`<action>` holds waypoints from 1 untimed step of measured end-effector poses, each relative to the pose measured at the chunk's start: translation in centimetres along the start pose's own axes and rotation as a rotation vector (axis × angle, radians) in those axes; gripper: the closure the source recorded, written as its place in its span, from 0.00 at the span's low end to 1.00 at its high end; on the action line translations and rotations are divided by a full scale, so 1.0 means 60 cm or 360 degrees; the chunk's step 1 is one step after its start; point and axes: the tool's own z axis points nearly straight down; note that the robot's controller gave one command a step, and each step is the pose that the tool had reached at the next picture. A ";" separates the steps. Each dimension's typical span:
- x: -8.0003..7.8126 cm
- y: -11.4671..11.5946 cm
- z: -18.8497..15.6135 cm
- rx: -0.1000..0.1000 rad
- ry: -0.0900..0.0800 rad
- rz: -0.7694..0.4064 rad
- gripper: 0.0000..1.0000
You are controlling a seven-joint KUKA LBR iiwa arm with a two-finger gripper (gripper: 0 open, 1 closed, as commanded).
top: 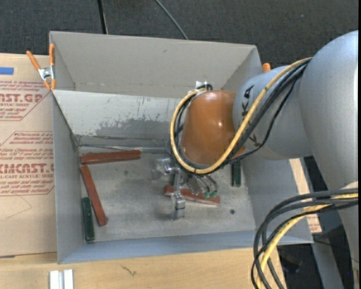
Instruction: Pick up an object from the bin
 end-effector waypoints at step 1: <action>-0.032 -0.037 0.002 0.0000 0.0002 0.0101 0.00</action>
Offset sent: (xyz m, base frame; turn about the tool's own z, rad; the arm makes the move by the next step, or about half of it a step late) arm -0.0191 -0.0877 0.0244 -0.0080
